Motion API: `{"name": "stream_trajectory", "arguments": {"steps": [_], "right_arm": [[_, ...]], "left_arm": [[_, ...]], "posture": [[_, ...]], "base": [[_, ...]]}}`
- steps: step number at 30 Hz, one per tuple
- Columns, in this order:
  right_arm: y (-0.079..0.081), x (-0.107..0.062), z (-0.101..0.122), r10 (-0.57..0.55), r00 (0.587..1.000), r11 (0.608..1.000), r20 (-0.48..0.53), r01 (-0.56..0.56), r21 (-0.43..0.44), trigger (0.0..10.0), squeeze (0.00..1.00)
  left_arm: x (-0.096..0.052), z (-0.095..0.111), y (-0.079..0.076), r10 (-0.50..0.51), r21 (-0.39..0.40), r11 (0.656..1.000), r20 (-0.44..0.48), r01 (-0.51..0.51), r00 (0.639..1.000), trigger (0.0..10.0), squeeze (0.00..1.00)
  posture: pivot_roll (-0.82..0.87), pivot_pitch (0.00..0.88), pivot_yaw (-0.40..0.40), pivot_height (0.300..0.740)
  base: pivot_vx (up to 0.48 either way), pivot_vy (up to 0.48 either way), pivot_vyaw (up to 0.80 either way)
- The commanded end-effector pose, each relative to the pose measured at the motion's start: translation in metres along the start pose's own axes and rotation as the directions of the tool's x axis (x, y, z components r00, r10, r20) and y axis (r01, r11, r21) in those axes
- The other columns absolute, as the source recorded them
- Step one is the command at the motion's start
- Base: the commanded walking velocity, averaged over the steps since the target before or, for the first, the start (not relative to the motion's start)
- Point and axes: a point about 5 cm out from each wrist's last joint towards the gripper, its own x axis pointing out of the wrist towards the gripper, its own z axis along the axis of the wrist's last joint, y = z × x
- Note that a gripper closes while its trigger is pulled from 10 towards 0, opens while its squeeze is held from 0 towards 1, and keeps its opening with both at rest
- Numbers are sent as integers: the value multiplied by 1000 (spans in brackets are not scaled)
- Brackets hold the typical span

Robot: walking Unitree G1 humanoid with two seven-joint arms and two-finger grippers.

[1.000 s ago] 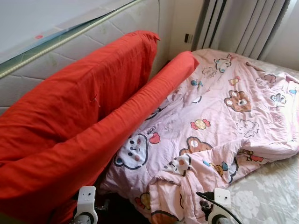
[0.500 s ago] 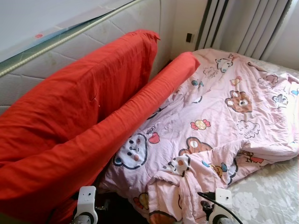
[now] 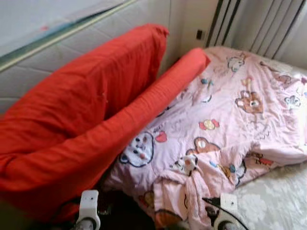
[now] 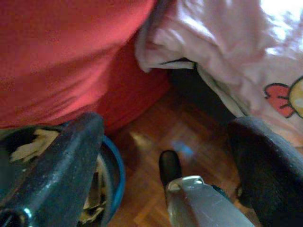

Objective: Clean up the room

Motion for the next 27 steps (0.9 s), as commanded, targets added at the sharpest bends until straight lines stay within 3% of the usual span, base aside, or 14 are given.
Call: {"name": "stream_trajectory", "arguments": {"steps": [1,18,27], "right_arm": [[-2,0,-1,-3,1000,1000,-8,4,6,10000,0],[1,2,7,3,1000,1000,16,-3,6,10000,0],[5,2,7,13,1000,1000,18,-13,0,10000,0]], "left_arm": [[-2,-7,-1,2,10,1000,-29,-1,1000,10000,0],[-2,-8,-1,-2,18,1000,-32,2,999,10000,0],[-2,-7,-2,-6,22,1000,-32,7,999,10000,0]], "posture": [[124,113,-13,740],[125,96,-14,740],[126,88,-13,740]], "base": [[0,0,0],[0,0,0],[0,0,-724]]}}
